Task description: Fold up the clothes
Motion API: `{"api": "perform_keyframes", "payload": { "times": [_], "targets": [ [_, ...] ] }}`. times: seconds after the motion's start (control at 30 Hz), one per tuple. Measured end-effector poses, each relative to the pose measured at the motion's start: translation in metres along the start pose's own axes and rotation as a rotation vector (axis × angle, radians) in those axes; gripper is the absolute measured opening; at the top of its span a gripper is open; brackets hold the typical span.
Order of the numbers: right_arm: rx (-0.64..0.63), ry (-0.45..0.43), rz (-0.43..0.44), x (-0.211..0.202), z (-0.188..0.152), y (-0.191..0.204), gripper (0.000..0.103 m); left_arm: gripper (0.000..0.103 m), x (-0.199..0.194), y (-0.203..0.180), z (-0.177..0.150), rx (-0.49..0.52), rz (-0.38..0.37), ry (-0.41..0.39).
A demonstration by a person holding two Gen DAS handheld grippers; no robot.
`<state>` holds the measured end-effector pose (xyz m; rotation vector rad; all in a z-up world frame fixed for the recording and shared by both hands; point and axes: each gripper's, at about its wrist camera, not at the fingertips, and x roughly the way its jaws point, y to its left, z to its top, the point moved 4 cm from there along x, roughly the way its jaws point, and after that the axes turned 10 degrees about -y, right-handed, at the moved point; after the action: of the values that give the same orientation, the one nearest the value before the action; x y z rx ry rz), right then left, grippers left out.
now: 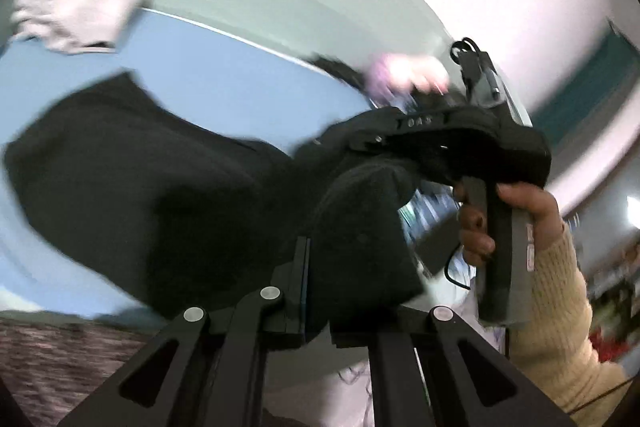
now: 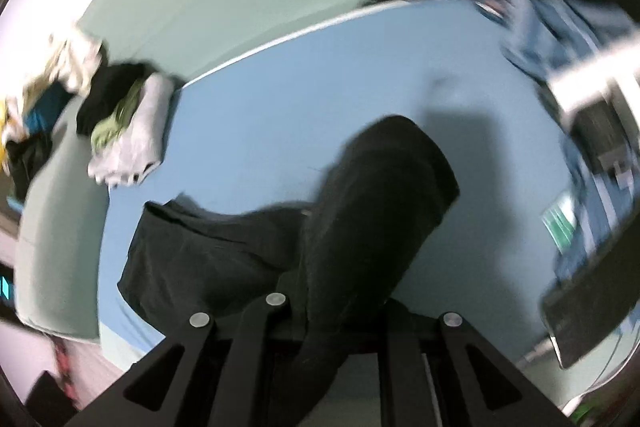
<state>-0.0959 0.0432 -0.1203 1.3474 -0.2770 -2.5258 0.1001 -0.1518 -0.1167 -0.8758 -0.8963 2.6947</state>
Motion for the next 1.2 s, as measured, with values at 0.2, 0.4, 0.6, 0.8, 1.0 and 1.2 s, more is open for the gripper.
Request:
{"api": "perform_keyframes", "payload": {
  "times": [0.2, 0.4, 0.6, 0.8, 1.0, 1.2],
  "targets": [
    [-0.156, 0.076, 0.028, 0.052, 0.021, 0.112, 0.012, 0.007, -0.032, 0.075, 0.042, -0.123, 0.121, -0.130],
    [-0.140, 0.195, 0.072, 0.120, 0.015, 0.178, 0.012, 0.005, -0.045, 0.127, 0.061, -0.199, 0.194, -0.185],
    [-0.185, 0.211, 0.109, 0.135, 0.011, 0.215, 0.012, 0.004, -0.060, 0.167, 0.063, -0.279, 0.232, -0.229],
    [-0.246, 0.225, 0.197, 0.153, 0.009, 0.241, 0.068, 0.005, -0.057, 0.208, 0.064, -0.232, 0.428, -0.239],
    [-0.120, 0.026, 0.376, 0.089, 0.025, 0.188, 0.083, 0.052, -0.076, 0.221, 0.058, -0.237, 0.541, -0.264],
    [-0.212, -0.020, 0.212, 0.065, 0.003, 0.120, 0.017, 0.027, -0.054, 0.156, 0.053, 0.074, 0.444, -0.199]
  ]
}}
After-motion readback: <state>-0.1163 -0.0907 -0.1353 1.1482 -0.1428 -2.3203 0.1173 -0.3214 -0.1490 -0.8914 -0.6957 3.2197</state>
